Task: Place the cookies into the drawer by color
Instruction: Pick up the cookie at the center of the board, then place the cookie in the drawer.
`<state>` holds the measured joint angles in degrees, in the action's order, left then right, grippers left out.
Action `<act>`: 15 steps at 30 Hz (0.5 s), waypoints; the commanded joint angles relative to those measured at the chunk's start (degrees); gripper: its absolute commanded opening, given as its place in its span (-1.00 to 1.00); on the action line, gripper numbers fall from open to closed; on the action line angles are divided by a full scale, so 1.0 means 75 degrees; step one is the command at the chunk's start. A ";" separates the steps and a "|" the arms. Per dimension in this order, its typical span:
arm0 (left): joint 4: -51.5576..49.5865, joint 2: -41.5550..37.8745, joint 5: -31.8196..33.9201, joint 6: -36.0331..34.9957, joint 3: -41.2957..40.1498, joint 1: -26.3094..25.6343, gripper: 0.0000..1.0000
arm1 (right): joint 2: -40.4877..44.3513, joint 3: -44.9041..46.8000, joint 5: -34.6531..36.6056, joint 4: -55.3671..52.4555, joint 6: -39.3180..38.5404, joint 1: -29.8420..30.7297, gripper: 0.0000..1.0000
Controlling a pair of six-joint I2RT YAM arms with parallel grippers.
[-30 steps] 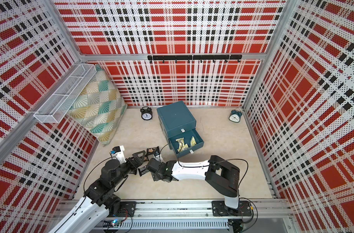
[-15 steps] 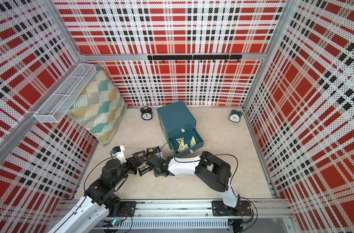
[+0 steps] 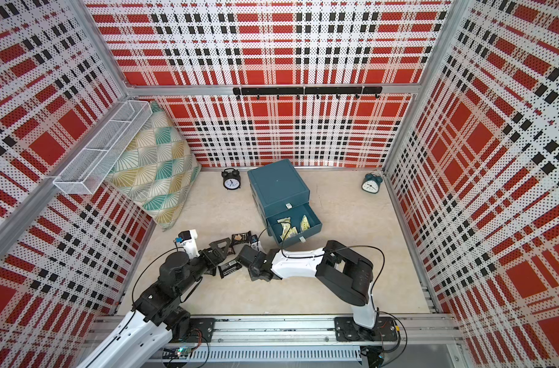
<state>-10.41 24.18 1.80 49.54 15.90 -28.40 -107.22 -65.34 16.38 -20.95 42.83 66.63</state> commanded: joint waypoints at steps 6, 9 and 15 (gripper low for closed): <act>0.1129 -0.0031 -0.0889 -0.0060 0.0177 -0.0270 0.98 | 0.1726 0.0463 0.0088 0.0297 -0.0319 0.0005 -0.19; 0.1550 0.0150 -0.1066 -0.0031 0.0269 -0.0503 0.98 | 0.2298 0.0575 0.0150 0.0275 -0.0444 -0.0009 -0.18; 0.2024 0.0747 -0.0652 -0.0295 0.0654 -0.1406 0.98 | 0.3362 0.0860 0.0137 0.0142 -0.0641 -0.0256 -0.17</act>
<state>0.30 28.27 -4.08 49.15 18.04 -36.67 -85.19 -60.03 16.73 -19.81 39.44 65.82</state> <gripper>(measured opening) 0.990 0.415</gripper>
